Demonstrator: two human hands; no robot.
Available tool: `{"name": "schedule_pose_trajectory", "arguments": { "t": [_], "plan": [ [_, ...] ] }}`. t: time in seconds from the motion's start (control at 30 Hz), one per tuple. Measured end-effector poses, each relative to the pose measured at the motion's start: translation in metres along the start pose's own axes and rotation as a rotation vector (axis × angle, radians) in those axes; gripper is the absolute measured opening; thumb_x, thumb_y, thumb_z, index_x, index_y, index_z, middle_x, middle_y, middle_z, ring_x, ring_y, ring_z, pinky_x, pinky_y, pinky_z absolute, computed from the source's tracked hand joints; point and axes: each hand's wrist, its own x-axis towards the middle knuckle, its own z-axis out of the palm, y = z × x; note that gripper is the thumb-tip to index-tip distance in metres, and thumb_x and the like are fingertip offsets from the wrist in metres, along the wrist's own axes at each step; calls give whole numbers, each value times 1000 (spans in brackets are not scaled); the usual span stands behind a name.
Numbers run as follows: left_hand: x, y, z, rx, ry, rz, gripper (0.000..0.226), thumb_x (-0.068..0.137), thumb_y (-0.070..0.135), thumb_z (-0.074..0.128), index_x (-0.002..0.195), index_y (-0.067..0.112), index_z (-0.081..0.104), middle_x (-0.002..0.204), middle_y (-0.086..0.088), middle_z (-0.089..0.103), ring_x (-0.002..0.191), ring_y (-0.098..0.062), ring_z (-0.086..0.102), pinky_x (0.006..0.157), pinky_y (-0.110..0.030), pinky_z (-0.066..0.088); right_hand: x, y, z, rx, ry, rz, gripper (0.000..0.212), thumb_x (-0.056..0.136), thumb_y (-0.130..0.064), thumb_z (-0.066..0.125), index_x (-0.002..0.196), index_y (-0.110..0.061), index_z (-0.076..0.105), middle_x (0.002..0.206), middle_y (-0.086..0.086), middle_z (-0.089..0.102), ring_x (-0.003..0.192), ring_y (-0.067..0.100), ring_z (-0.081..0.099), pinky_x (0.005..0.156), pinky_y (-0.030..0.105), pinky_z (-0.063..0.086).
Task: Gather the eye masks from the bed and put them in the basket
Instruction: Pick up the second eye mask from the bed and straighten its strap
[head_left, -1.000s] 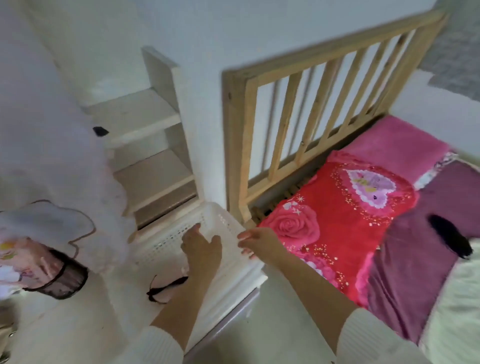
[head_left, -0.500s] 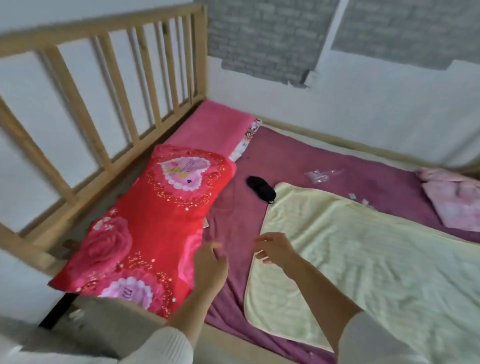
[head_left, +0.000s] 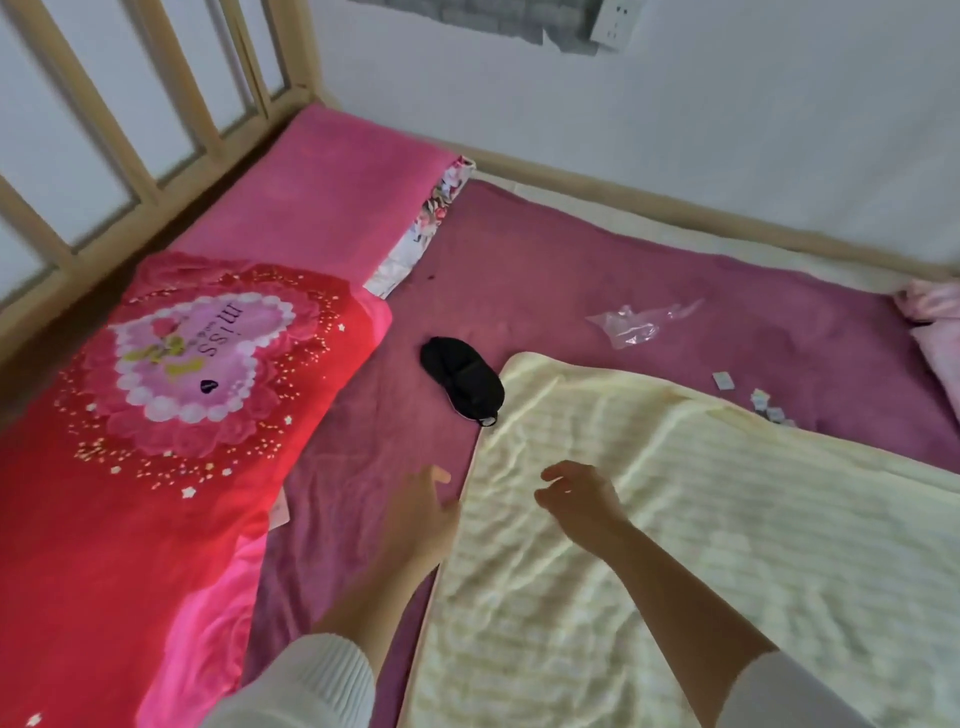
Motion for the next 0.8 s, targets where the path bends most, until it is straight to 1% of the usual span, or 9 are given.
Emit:
{"name": "schedule_pose_trajectory", "arguments": {
  "t": [0.1, 0.17, 0.3, 0.4, 0.5, 0.57, 0.63, 0.7, 0.8],
  "plan": [
    [68, -13, 19, 32, -15, -10, 39, 89, 16, 53, 128, 12, 55, 129, -7, 61, 113, -22, 59, 91, -28, 43, 62, 2, 20, -92, -4, -29, 37, 87, -24, 62, 124, -21, 59, 112, 1, 64, 84, 14, 60, 59, 19, 46],
    [105, -20, 31, 59, -24, -5, 44, 91, 18, 52, 135, 13, 51, 137, -7, 57, 122, -23, 56, 97, -31, 43, 100, 2, 31, -250, 5, -83, 44, 89, -26, 60, 132, -25, 52, 127, 0, 59, 104, 17, 59, 78, 26, 51],
    [170, -30, 46, 49, 22, 95, 50, 93, 19, 50, 142, 15, 43, 144, -5, 51, 133, -21, 47, 103, -29, 38, 162, -3, 51, -477, 74, -270, 54, 88, -25, 60, 138, -24, 42, 138, -4, 50, 124, 18, 47, 94, 34, 46],
    [209, -32, 55, 18, 105, 180, 46, 94, 21, 49, 140, 16, 47, 139, -4, 53, 130, -19, 47, 100, -21, 32, 198, -4, 65, -626, 105, -428, 65, 84, -28, 64, 142, -25, 37, 147, -4, 42, 132, 18, 37, 103, 36, 36],
    [236, -31, 63, -26, 55, 132, 47, 94, 24, 51, 140, 16, 48, 132, -9, 51, 122, -23, 52, 102, -28, 40, 224, -2, 78, -776, 85, -481, 66, 87, -34, 61, 145, -29, 32, 154, -1, 34, 139, 20, 29, 107, 40, 30],
    [246, -31, 66, -78, 34, 78, 47, 91, 19, 56, 138, 12, 53, 127, -10, 52, 114, -23, 56, 99, -28, 44, 234, -2, 83, -780, 122, -506, 50, 93, -32, 54, 141, -30, 42, 149, 0, 41, 133, 22, 35, 103, 40, 32],
    [251, -28, 66, -198, 41, -4, 44, 89, 15, 59, 133, 9, 58, 118, -7, 60, 99, -15, 59, 83, -19, 45, 239, -6, 82, -651, 183, -536, 34, 95, -27, 52, 129, -25, 58, 131, -1, 58, 120, 23, 46, 94, 38, 37],
    [249, -23, 59, -510, 38, -208, 44, 88, 12, 63, 131, 8, 58, 108, -7, 68, 86, -13, 61, 74, -21, 49, 229, -10, 76, -468, 190, -565, 24, 94, -20, 55, 114, -18, 69, 106, -2, 68, 103, 23, 54, 85, 36, 44],
    [234, -8, 45, -1100, 24, -547, 60, 82, -7, 64, 137, 8, 45, 94, -13, 66, 78, -16, 67, 58, -23, 59, 196, -17, 59, -268, 83, -582, 15, 92, -18, 60, 97, -18, 73, 80, -5, 65, 82, 9, 54, 69, 24, 47]
  ]
}}
